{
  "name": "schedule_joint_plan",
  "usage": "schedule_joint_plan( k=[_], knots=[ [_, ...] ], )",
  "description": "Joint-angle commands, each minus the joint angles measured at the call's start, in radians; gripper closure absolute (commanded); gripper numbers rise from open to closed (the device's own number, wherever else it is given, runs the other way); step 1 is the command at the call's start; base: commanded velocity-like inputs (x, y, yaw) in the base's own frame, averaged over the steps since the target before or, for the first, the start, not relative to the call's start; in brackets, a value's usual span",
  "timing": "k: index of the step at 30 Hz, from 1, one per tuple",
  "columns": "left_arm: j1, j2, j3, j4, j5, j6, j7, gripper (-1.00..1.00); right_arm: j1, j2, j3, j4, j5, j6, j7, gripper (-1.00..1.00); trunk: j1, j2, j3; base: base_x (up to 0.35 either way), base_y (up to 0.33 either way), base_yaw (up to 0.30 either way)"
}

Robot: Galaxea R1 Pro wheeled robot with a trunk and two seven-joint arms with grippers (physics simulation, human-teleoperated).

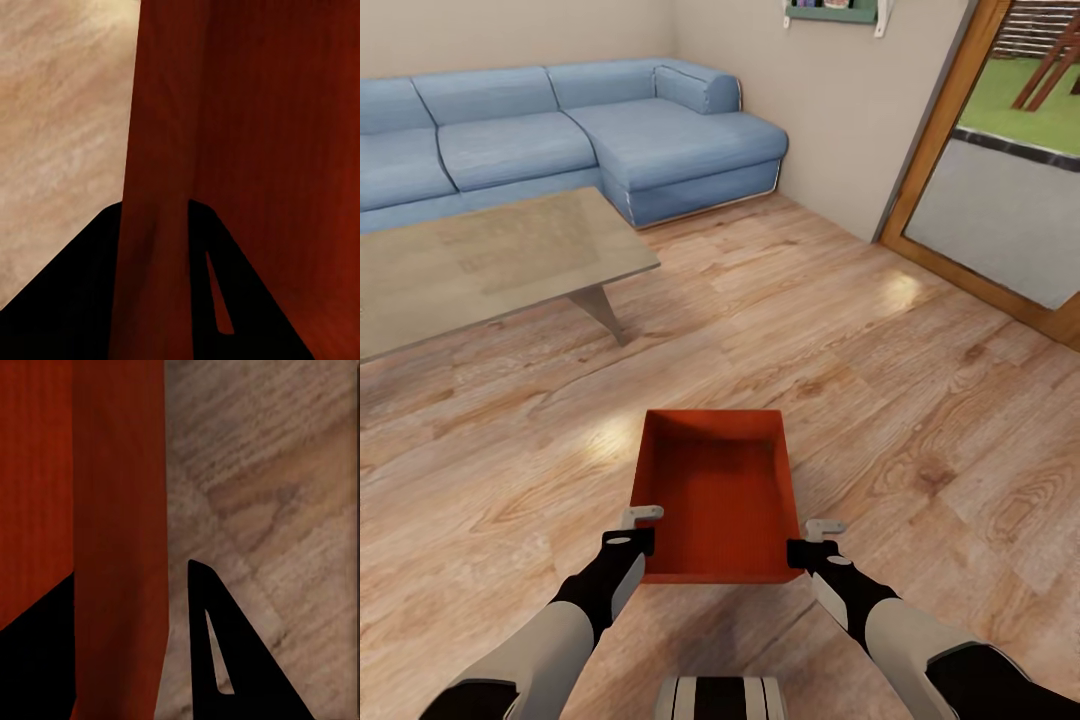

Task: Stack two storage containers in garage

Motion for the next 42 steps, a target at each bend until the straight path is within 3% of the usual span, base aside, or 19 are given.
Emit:
schedule_joint_plan(
  k=[1,42],
  knots=[
    [0.0,0.0,0.002,-0.004,-0.01,0.007,0.006,1.0,-0.001,-0.001,0.002,0.003,-0.008,-0.005,-0.006,1.0,-0.004,0.007,0.003,0.0,0.0,0.0],
    [0.0,0.001,0.007,-0.004,-0.003,0.007,0.005,1.0,0.0,0.008,0.003,0.003,-0.008,-0.003,-0.003,1.0,-0.161,0.294,0.131,0.0,0.0,0.0]
  ],
)
